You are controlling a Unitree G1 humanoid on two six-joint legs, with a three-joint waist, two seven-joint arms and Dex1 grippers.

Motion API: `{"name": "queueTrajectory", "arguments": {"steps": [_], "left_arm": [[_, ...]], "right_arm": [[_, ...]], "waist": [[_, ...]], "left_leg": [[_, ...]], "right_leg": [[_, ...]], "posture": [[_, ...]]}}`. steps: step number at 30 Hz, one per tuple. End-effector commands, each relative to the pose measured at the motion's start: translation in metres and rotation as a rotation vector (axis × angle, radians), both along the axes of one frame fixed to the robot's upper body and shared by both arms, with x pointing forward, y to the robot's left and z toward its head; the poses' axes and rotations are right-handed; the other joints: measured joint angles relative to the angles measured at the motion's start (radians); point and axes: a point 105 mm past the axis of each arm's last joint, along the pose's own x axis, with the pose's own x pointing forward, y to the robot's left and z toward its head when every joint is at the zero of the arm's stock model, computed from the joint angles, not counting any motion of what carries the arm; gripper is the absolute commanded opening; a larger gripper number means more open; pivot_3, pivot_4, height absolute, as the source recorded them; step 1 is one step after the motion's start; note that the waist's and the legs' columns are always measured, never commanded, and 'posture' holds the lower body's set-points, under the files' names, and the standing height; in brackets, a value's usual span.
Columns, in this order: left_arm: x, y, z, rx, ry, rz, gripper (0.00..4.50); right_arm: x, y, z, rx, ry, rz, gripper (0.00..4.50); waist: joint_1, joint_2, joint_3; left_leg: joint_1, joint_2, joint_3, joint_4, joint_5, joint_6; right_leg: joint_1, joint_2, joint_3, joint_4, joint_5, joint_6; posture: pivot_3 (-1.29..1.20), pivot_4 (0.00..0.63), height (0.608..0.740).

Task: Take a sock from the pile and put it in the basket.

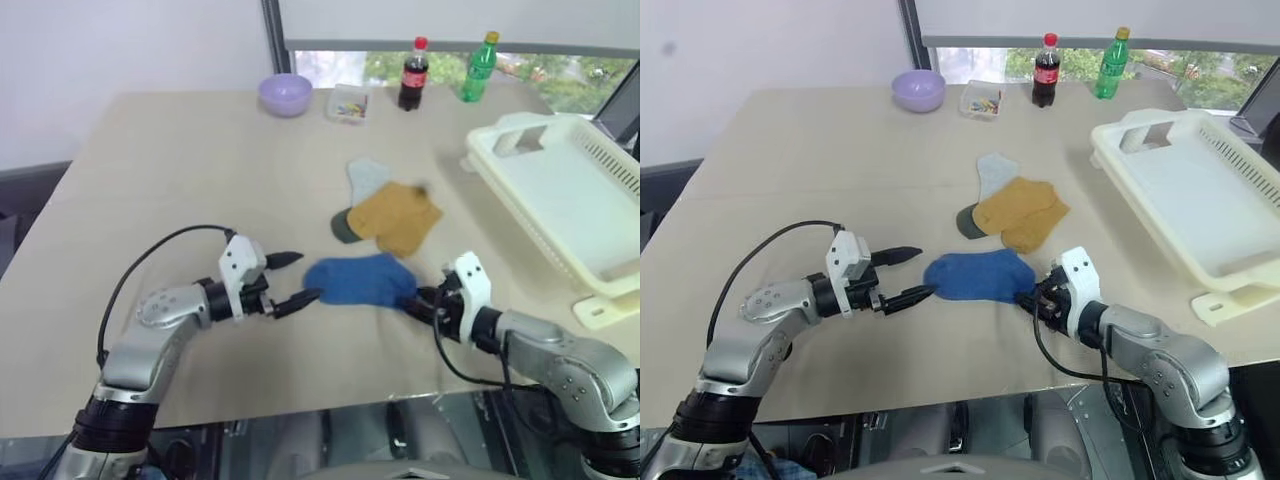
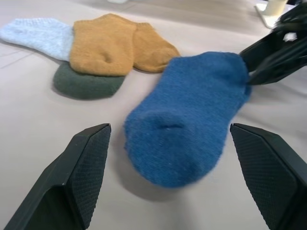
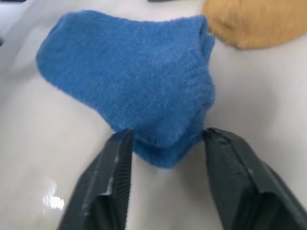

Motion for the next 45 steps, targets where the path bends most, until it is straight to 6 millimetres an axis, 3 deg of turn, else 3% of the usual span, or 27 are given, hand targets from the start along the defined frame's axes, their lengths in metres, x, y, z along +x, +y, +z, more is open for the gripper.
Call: {"name": "queueTrajectory", "arguments": {"steps": [1, 6, 16, 20, 24, 32, 35, 41, 45], "left_arm": [[0.005, 0.004, 0.009, -0.010, -0.033, 0.018, 4.24], [0.012, 0.010, 0.004, -0.038, 0.033, 0.069, 4.24], [0.021, 0.010, -0.005, -0.108, 0.242, 0.050, 4.24], [0.023, 0.009, 0.000, -0.198, 0.312, 0.042, 4.24], [0.017, 0.007, -0.001, -0.219, 0.383, 0.014, 4.24], [0.010, 0.000, -0.027, -0.190, 0.561, 0.017, 4.24], [0.008, -0.002, -0.041, -0.164, 0.623, 0.038, 4.24], [0.016, -0.031, -0.036, -0.335, 0.728, 0.021, 4.24], [0.023, -0.045, -0.016, -0.525, 0.806, -0.017, 4.24]], "right_arm": [[-0.002, -0.006, 0.031, -0.042, -0.194, 0.106, 2.15], [0.016, -0.013, 0.052, -0.109, -0.402, 0.218, 2.15], [0.045, 0.042, 0.033, -0.154, -0.521, 0.583, 2.15], [0.059, 0.046, 0.023, -0.190, -0.505, 0.593, 2.15], [0.061, 0.047, 0.010, -0.217, -0.454, 0.634, 2.15], [0.061, 0.045, -0.017, -0.292, -0.364, 0.641, 2.15], [0.065, 0.044, -0.018, -0.309, -0.363, 0.624, 2.15], [0.057, 0.053, -0.021, -0.289, -0.355, 0.643, 2.15], [0.059, 0.049, -0.025, -0.307, -0.345, 0.604, 2.15]], "waist": [[0.000, 0.001, 0.000], [-0.004, 0.000, 0.000], [0.000, 0.000, 0.001], [0.001, 0.000, 0.001], [0.000, 0.000, 0.001], [-0.002, 0.000, 0.001], [-0.002, 0.001, 0.000], [0.002, 0.001, -0.001], [-0.001, 0.001, -0.001]], "left_leg": [[0.000, 0.000, 0.000, 0.000, 0.000, 0.000], [0.001, 0.000, 0.001, 0.000, 0.000, 0.000], [0.000, 0.001, 0.000, 0.001, 0.000, 0.000], [-0.001, 0.001, 0.000, 0.002, 0.000, 0.000], [-0.001, 0.001, 0.000, 0.002, 0.000, 0.000], [0.001, 0.001, 0.000, 0.002, 0.000, 0.000], [0.004, 0.001, 0.000, 0.002, 0.000, 0.000], [0.015, 0.000, 0.000, 0.002, 0.000, 0.000], [0.018, 0.000, -0.001, 0.002, 0.000, 0.000]], "right_leg": [[0.000, 0.000, 0.000, 0.000, 0.000, 0.000], [0.000, 0.001, 0.000, 0.000, 0.000, 0.000], [0.000, 0.003, 0.000, 0.001, 0.002, -0.003], [0.001, 0.003, 0.000, 0.000, 0.003, -0.002], [0.000, 0.003, 0.000, 0.001, 0.004, -0.001], [0.001, 0.003, 0.000, 0.002, 0.003, -0.003], [0.003, 0.003, 0.000, 0.003, 0.003, -0.004], [0.014, 0.002, 0.000, 0.002, 0.001, -0.003], [0.019, 0.002, -0.001, 0.001, 0.001, -0.001]], "posture": [[0.00, 0.150, 0.740], [0.00, 0.150, 0.740], [0.00, 0.150, 0.740], [0.00, 0.150, 0.740], [0.00, 0.150, 0.740], [0.00, 0.150, 0.740], [0.00, 0.150, 0.740], [0.00, 0.150, 0.740], [0.00, 0.150, 0.740]]}}
